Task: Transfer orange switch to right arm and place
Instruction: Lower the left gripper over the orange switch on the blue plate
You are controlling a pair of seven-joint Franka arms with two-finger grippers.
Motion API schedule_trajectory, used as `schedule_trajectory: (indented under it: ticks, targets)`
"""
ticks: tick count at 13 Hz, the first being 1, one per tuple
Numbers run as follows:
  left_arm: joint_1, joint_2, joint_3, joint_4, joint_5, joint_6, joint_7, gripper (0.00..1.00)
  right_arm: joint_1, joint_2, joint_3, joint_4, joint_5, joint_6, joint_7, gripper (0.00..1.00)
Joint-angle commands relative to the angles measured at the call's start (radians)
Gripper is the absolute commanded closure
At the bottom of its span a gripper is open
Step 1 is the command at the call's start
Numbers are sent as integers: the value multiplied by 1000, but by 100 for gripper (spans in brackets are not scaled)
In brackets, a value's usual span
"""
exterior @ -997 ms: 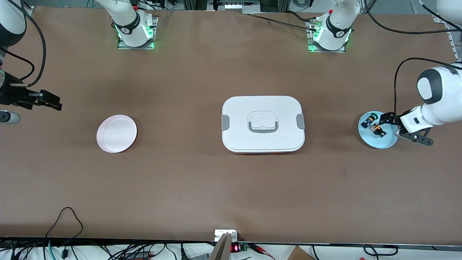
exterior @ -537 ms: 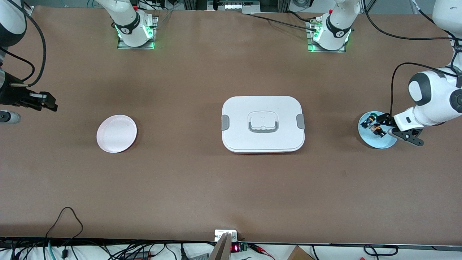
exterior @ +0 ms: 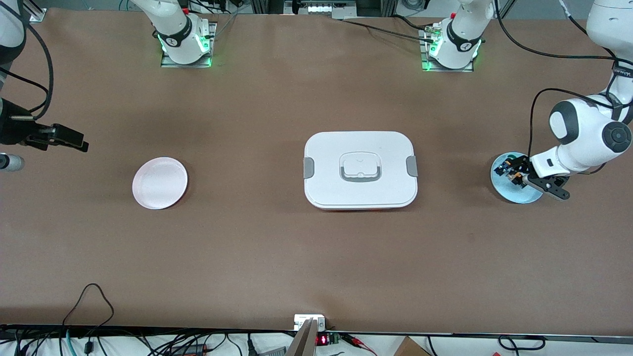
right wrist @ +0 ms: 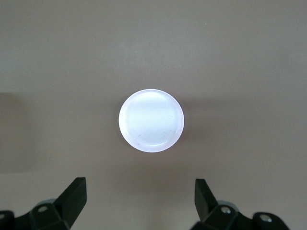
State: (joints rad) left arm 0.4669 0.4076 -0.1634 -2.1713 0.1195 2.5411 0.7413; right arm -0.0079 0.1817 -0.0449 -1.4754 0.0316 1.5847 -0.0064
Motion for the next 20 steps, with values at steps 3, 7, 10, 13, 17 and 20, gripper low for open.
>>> schedule_trajectory:
  ticks: [3,7,10,13,17,20]
  targets:
    - [9,-6,-7,-16,23,21,27,0,-7,-8,0,-5,2,-3,-13,0]
    - [22,11,-7,-24,23,61,49,0,-7,-15,0,3,2,-5,-14,0]
    - [24,17,-7,-22,23,64,50,0,-10,-24,-4,3,-7,-9,-9,0]
    - [35,40,-7,-22,23,96,71,0,-7,-25,-35,3,30,-29,-12,0]
    - [41,42,-7,-13,23,102,92,0,32,-34,0,1,59,-87,-10,0]
    - [39,34,-10,7,23,75,87,0,26,-31,0,3,209,-88,-12,0]
